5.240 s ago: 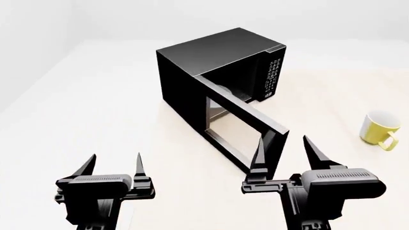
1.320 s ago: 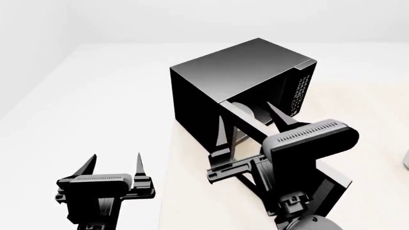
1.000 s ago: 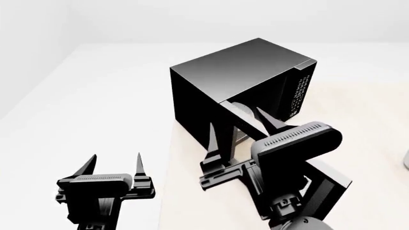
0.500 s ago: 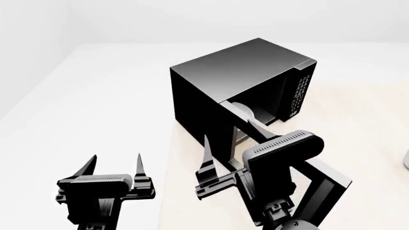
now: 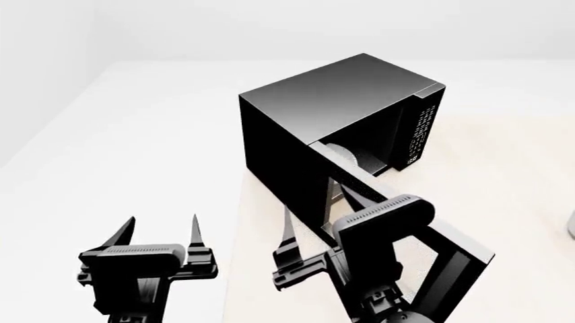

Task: Close the microwave.

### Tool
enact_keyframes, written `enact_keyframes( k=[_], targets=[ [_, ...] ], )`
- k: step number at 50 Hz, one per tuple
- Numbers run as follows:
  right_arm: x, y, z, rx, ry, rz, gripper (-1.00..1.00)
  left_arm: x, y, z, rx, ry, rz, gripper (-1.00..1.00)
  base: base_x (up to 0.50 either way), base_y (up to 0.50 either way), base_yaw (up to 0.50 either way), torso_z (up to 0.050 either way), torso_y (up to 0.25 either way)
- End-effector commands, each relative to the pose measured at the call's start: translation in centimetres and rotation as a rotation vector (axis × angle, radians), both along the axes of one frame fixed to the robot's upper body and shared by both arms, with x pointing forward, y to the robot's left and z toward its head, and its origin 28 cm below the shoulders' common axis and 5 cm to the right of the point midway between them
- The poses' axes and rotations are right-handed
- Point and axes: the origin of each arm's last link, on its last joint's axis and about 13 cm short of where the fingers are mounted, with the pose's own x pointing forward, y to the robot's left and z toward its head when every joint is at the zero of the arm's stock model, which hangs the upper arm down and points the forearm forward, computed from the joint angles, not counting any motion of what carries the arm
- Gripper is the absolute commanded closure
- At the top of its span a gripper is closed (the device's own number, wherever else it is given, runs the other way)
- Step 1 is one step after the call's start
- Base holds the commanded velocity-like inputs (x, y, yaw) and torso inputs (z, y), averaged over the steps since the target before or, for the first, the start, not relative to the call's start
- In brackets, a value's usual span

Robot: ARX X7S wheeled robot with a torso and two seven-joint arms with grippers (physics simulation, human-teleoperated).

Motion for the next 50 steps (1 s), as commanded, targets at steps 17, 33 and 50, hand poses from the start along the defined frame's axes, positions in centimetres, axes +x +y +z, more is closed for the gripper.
enact_keyframes(
  k=[17, 33, 50],
  targets=[
    [0.6, -0.4, -1.7, 0.008, 0.066, -0.045, -1.00, 0.0, 0.0, 0.0, -0.002, 0.000, -0.001, -1.00, 0.00, 0.00, 0.00, 0.000, 0.000],
    [1.2, -0.4, -2.6, 0.005, 0.097, -0.052, -1.00, 0.0, -0.1, -0.1, -0.002, 0.001, -0.003, -1.00, 0.00, 0.00, 0.00, 0.000, 0.000],
    [2.1, -0.8, -3.2, 0.000, 0.122, -0.091, -1.00, 0.0, -0.1, 0.0, 0.000, 0.000, -0.003, -1.00, 0.00, 0.00, 0.00, 0.000, 0.000]
  ],
)
